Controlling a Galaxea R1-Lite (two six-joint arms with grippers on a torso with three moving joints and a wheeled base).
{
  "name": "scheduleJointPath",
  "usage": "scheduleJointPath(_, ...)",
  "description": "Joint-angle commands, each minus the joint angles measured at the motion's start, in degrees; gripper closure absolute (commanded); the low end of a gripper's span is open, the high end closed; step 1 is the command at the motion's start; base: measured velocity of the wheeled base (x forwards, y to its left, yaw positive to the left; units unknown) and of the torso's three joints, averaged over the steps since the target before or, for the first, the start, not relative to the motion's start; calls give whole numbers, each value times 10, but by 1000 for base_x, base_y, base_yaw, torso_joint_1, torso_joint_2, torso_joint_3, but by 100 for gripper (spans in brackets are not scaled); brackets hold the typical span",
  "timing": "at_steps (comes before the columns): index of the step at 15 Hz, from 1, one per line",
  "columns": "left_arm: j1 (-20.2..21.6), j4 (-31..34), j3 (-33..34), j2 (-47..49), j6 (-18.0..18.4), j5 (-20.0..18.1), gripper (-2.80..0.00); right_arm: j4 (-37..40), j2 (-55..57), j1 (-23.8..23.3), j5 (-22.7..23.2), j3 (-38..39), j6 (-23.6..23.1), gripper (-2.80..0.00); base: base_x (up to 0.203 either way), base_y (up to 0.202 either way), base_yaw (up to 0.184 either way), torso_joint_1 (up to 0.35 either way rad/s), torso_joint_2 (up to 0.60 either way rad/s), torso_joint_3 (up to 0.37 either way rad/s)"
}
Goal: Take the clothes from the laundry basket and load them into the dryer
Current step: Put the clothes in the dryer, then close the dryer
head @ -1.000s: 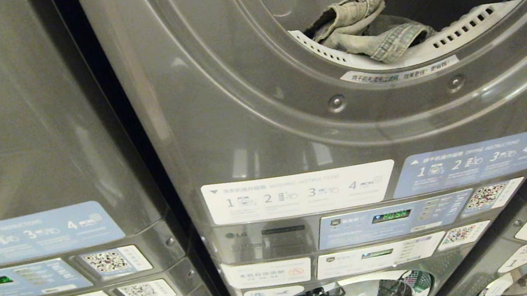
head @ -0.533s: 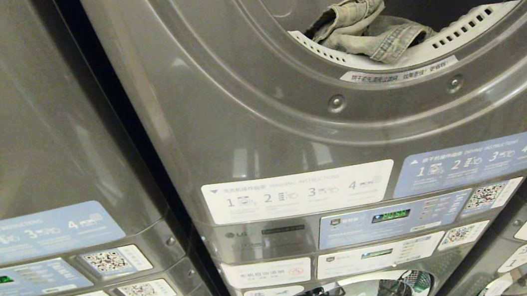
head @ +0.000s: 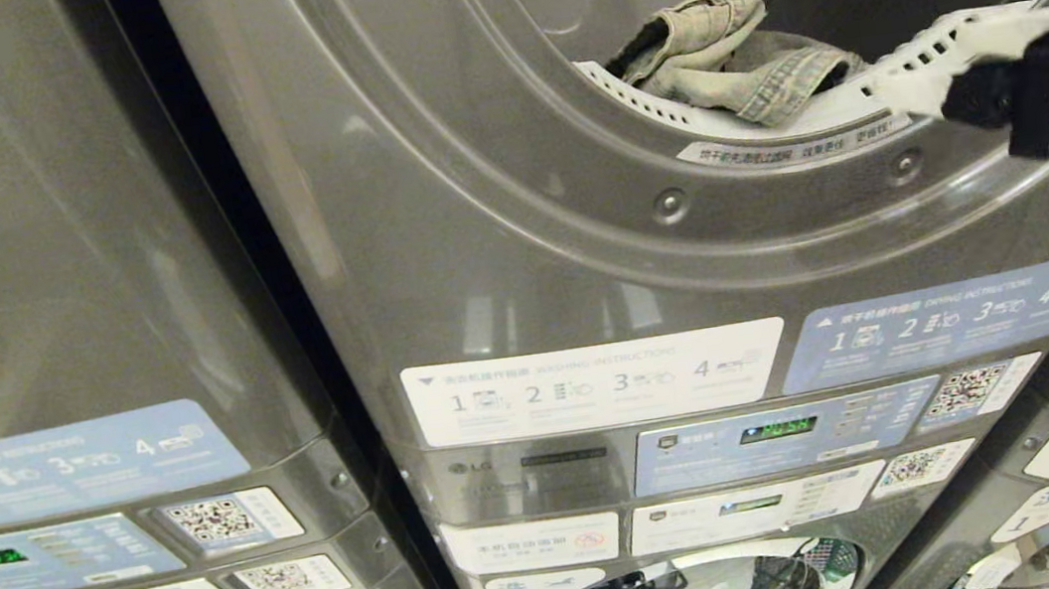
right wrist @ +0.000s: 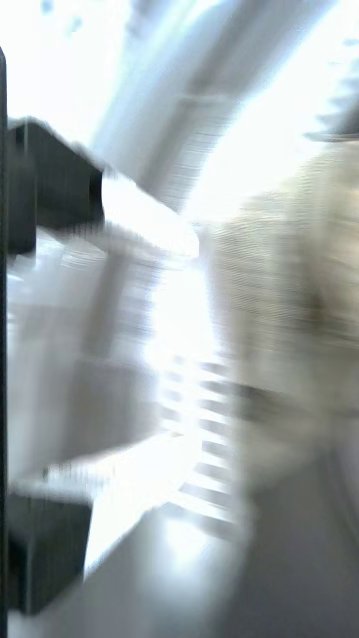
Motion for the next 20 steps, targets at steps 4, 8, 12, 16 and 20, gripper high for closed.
scheduleJointPath(4, 0, 0, 0, 0, 0, 0, 0, 3, -128, -76, -9, 291, 11, 0, 0, 0, 0, 0, 0, 0)
scheduleJointPath(8, 0, 0, 0, 0, 0, 0, 0, 1, -271, -139, 13, 515, 7, 0, 0, 0, 0, 0, 0, 0)
scheduleJointPath(12, 0, 0, 0, 0, 0, 0, 0, 32, -465, -174, 32, 629, 0, 0, 0, 0, 0, 0, 0, 0)
scheduleJointPath(16, 0, 0, 0, 0, -1, 0, 0, 85, -676, -177, 28, 646, 4, 0, 0, 0, 0, 0, 0, 0)
scheduleJointPath(20, 0, 0, 0, 0, -1, 0, 0, 81, -736, -185, 24, 659, 27, 0, 0, 0, 0, 0, 0, 0)
